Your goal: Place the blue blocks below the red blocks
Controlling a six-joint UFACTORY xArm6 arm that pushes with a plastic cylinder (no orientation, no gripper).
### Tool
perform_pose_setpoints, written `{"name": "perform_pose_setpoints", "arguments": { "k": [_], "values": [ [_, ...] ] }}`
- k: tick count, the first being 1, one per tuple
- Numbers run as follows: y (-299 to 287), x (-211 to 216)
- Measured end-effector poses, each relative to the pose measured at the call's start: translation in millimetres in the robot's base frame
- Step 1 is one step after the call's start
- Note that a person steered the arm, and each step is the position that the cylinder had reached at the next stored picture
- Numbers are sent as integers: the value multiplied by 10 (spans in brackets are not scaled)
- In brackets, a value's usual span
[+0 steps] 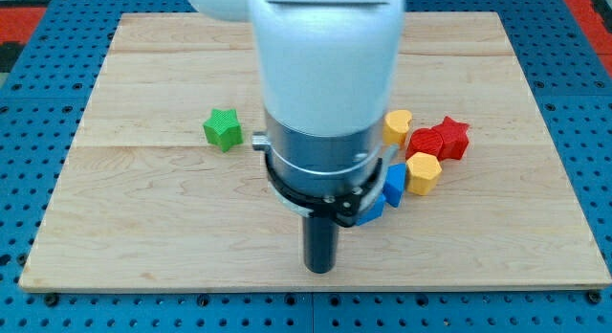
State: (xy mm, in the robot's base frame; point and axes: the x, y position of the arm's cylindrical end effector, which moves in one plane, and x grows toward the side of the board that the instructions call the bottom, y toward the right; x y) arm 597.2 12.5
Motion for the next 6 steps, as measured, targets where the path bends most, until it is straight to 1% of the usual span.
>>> {"name": "perform_pose_setpoints", "arguments": {
  "k": [1, 2, 3, 4, 5, 6],
  "values": [
    [79, -75],
    [238, -490],
    [447, -992],
    [909, -1122],
    [634, -1081],
    [1070, -463]
  ]
}}
